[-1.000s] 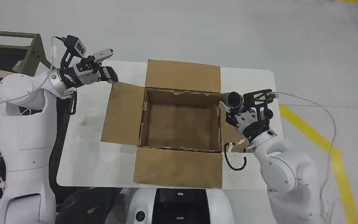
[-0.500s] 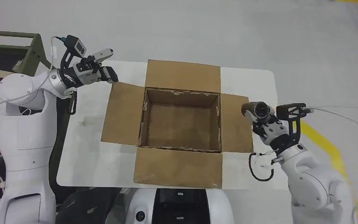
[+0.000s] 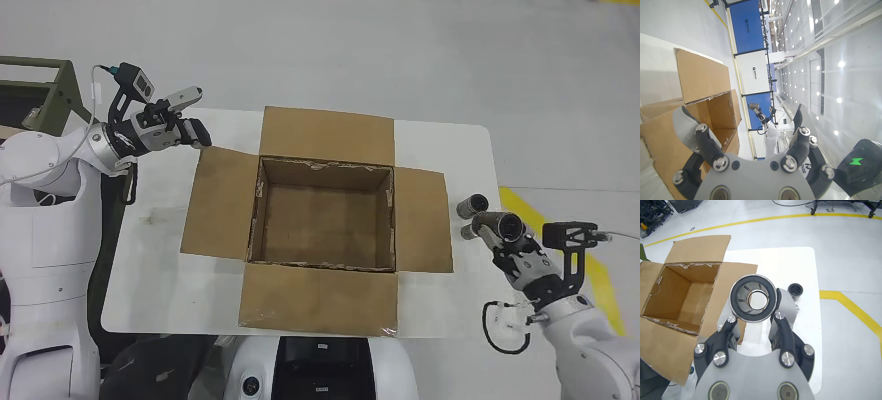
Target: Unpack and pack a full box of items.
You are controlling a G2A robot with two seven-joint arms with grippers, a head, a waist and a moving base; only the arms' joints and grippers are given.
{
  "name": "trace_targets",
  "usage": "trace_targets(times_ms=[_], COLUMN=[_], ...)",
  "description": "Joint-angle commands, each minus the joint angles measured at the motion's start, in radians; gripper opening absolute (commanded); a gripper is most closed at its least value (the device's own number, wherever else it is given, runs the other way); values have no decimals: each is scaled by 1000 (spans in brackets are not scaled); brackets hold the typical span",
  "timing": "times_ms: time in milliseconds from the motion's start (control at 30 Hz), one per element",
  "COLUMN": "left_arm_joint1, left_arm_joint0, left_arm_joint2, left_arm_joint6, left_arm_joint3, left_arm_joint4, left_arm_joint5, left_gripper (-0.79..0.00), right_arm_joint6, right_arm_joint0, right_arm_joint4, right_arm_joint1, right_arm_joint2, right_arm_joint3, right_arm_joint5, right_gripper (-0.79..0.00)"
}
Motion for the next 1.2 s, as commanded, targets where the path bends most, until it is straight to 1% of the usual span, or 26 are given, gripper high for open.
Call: trace_targets(times_ms=[0,367,1000,1167], left_arm_joint1=[0,0,0,0], left_arm_joint0=[0,0,0,0], left_arm_joint2=[0,0,0,0], left_arm_joint6=[0,0,0,0], left_arm_joint3=[0,0,0,0], left_arm_joint4=[0,0,0,0], left_arm_joint5=[0,0,0,0], left_gripper=[0,0,0,0], right_arm_joint6=[1,33,26,54], right_arm_joint0=[-16,-5,5,17], right_arm_joint4=[-22,-4,0,-16], right_arm_joint1=[0,6,6,9], right_arm_joint2=[18,46,42,45], right_arm_joint3=[0,22,32,55], right_arm_joint5=[26,44,46,75], right_gripper=[-785,-785,-785,-785])
